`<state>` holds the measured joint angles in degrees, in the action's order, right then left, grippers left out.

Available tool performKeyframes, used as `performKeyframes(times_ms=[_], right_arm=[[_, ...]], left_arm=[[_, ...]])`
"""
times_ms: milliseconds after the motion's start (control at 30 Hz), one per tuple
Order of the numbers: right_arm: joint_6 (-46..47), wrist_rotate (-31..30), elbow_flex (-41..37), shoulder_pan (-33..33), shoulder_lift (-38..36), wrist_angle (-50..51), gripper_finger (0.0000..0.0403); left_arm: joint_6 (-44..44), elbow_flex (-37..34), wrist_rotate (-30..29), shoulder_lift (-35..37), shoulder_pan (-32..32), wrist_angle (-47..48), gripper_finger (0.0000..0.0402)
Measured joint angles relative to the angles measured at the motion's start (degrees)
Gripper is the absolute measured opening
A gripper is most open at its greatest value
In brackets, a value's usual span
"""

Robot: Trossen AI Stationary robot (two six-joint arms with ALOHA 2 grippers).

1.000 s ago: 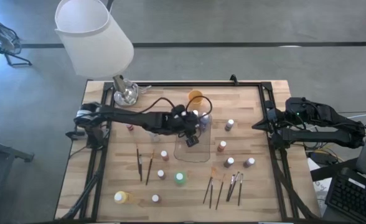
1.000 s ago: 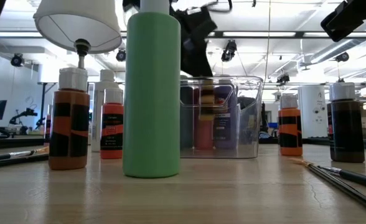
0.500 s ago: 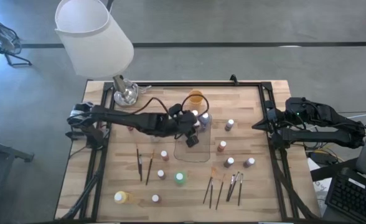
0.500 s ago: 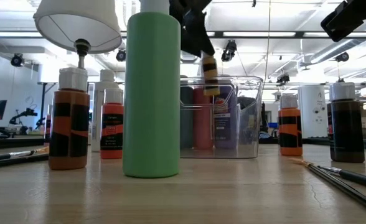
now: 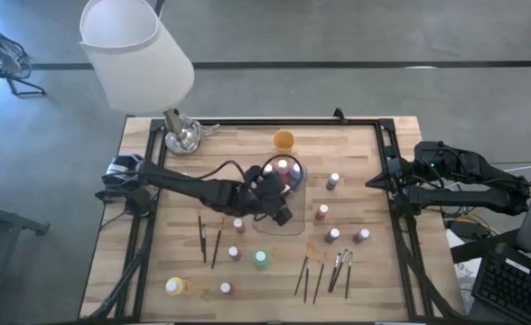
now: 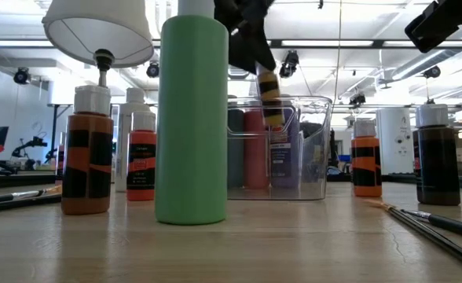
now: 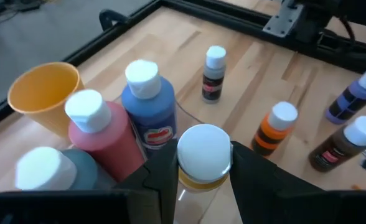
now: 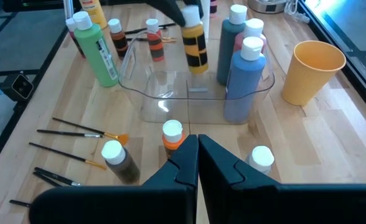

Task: Pick & Place Paint Supplies
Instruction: Put the yellow paint bottle into the transparent bin

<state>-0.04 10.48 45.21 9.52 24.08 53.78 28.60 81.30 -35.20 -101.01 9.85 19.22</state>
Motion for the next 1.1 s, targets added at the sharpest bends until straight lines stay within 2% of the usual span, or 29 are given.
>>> performKeyframes(times_ms=[567,1100], right_arm=[[-0.01,0.0,0.0,0.0,0.0,-0.02,0.0008],[-0.01,0.0,0.0,0.0,0.0,-0.02,0.0008]], left_arm=[[2.86,0.0,-0.08,-3.72,-1.42,-1.34,0.0124],[3.67,0.07,2.67,-7.67,-4.0,-3.05,0.0124]])
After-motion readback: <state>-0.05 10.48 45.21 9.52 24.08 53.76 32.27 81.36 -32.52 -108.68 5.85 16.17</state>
